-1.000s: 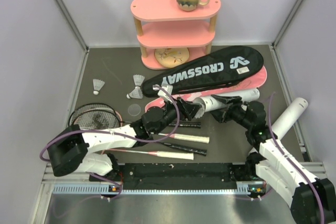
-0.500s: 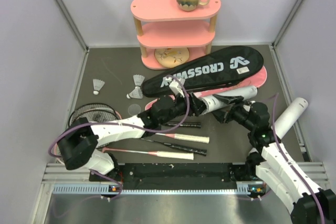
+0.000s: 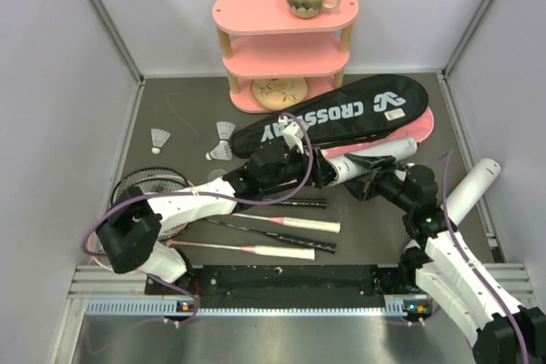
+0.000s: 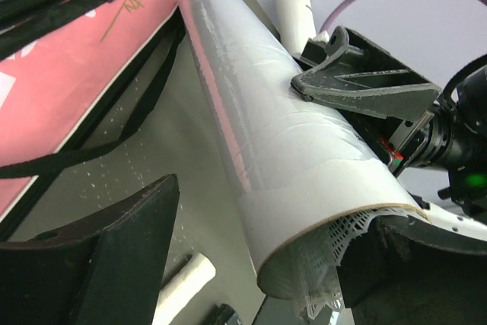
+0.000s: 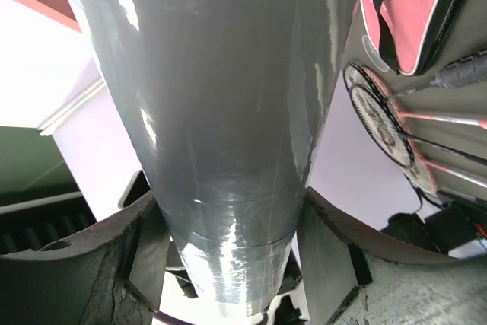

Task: Pack up the badminton gear
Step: Place the shuttlecock at the shuttle tube.

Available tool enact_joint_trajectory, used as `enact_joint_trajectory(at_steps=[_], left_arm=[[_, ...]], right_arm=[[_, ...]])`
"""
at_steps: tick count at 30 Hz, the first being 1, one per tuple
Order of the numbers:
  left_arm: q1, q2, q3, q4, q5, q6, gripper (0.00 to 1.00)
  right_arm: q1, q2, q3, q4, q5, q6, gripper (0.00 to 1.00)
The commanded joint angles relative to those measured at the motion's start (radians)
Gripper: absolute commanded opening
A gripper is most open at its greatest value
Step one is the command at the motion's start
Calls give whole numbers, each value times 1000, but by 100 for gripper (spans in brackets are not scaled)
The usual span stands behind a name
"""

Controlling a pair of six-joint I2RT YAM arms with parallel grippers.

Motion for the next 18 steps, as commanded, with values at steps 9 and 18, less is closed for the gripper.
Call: enact_joint_trajectory(at_steps=[9, 18], left_arm=[[-11, 139, 92, 89, 100, -38, 86], [-11, -131, -154, 140, 14, 42, 91]], right_arm=[[31, -67, 120, -17, 17, -73, 25], [31, -39, 54, 11, 52, -68, 24]])
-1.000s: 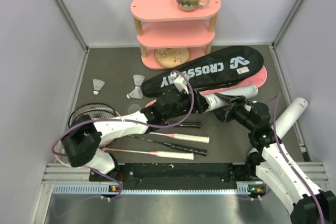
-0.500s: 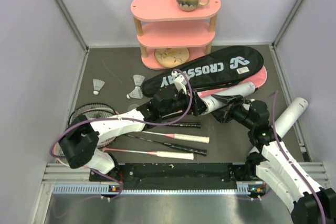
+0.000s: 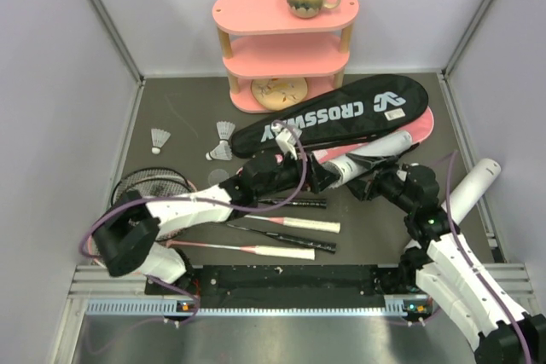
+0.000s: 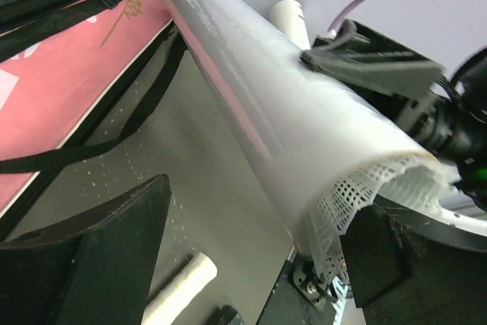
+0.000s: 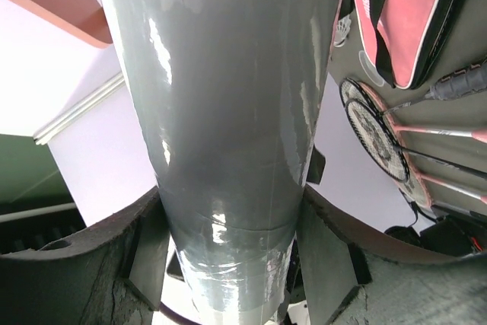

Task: Pack up the badminton gear
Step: Place the shuttlecock at the shuttle tube.

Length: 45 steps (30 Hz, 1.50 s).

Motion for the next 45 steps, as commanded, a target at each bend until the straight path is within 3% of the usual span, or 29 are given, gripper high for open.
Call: enact_joint_trajectory(at_steps=[1, 6, 11, 17, 19, 24, 26, 31, 38, 45], left_arm=[[-9, -177, -75, -11, 35, 67, 91], [-9, -321, -152, -148, 37, 47, 96], [-8, -322, -143, -159, 20, 61, 97], [-5, -172, -45, -110, -84, 33, 89], [-2, -106, 21, -51, -45, 12, 89], [-3, 141, 173, -80, 3, -45, 89], [-2, 164, 160, -45, 28, -53, 87], [-2, -1, -27, -4, -14, -21, 89], [-6, -219, -121, -48, 42, -5, 97], [-22, -110, 1, -51, 91, 16, 98]], right_arm=[[12, 10, 18, 117, -11, -33, 24], [12, 39, 9, 157, -20, -41, 25], [12, 34, 6, 160, -25, -40, 25], [14, 19, 18, 143, -28, -47, 24], [24, 1, 19, 120, -14, -47, 24], [35, -23, 32, 96, -2, -53, 24], [37, -32, 38, 87, 3, -52, 24], [37, -58, 30, 39, 43, -73, 24], [37, -43, 32, 70, 53, -93, 21], [37, -38, 48, 53, 55, -106, 22]])
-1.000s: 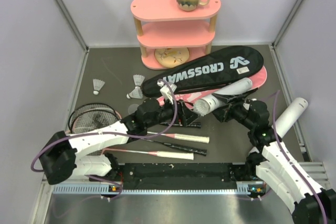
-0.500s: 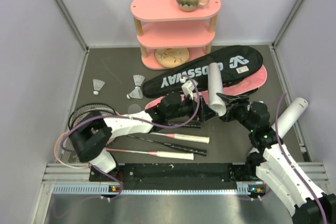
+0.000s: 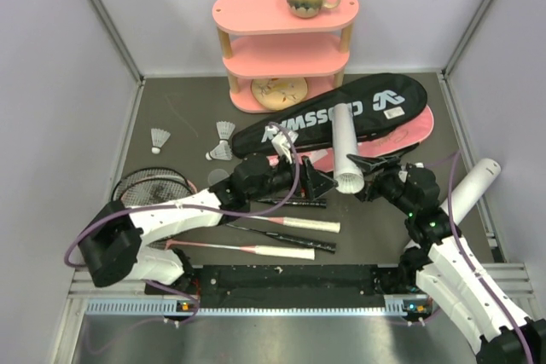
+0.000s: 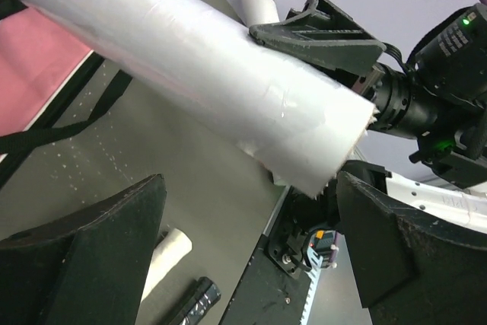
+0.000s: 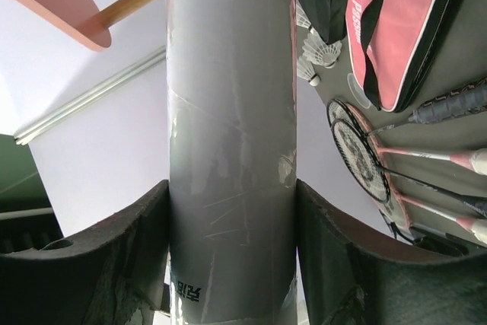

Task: Pack up the badminton gear
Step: Place the shuttlecock at the shuttle tube.

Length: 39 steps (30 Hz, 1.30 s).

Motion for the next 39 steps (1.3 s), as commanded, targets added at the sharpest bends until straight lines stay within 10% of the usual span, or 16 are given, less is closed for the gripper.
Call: enact_joint_trajectory(at_steps=[1, 8, 14, 17, 20, 23, 27, 39], left_arm=[[-16, 77, 97, 41, 36, 24, 98], [-25, 158, 175, -63, -135, 34, 84], [-24, 178, 244, -176, -185, 57, 23], [-24, 137, 235, -226, -231, 82, 16], [-18, 57, 212, -313, -279, 125, 0], [33, -20, 167, -342, -221, 122, 0], [113, -95, 163, -450, -72, 125, 0], [311, -145, 175, -758, 460, 224, 0]], right_arm=[[13, -2, 52, 84, -14, -31, 22], [16, 1, 75, 66, -17, -54, 22], [19, 53, 130, 32, -83, -215, 27], [20, 64, 156, 2, -117, -382, 41], [20, 73, 214, -63, -155, -648, 78], [20, 102, 297, -161, -227, -963, 97], [28, 117, 429, -372, -404, -1419, 99], [169, 123, 454, -289, -201, -1828, 98]])
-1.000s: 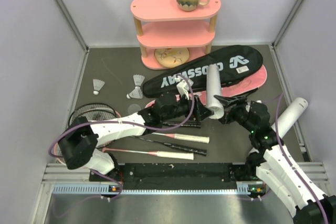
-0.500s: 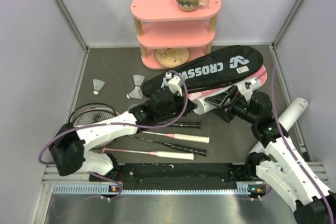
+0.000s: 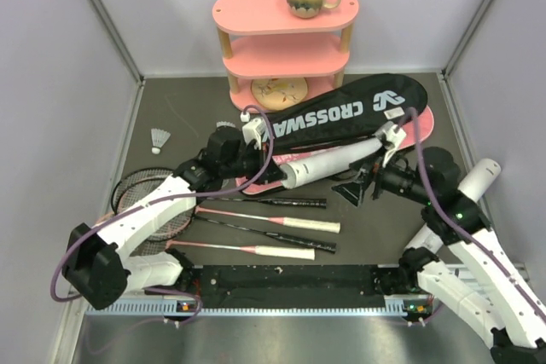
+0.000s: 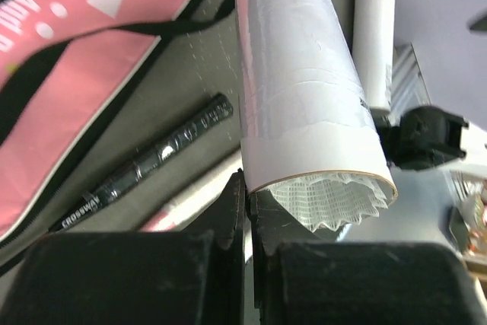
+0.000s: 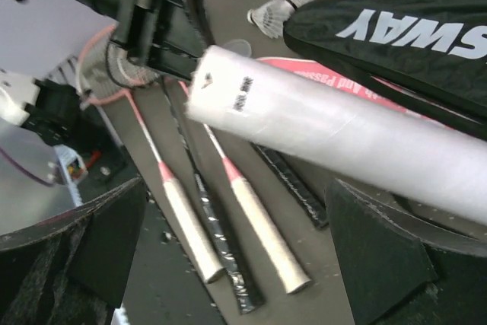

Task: Pack up the badminton gear
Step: Place the shuttlecock at the shuttle tube.

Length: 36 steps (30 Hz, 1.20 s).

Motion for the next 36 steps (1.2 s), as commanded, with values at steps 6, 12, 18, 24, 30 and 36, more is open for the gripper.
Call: enact_joint_trajectory(at_steps=[6, 12, 18, 24, 30, 36], left_arm=[[33, -71, -1, -110, 291, 72, 0], [45, -43, 16, -110, 337, 79, 0], [47, -23, 43, -110, 363, 81, 0], [49, -26, 45, -113, 360, 78, 0], [49, -42, 62, -109, 366, 64, 0], [49, -66, 62, -87, 405, 29, 0]], right_arm=[[292, 172, 27, 130, 247, -379, 99], [436, 241, -12, 217, 369, -543, 99], [483, 289, -42, 266, 369, -554, 93], [517, 330, -68, 303, 415, -577, 88], [538, 344, -90, 297, 482, -582, 87], [561, 350, -143, 373, 527, -605, 64]])
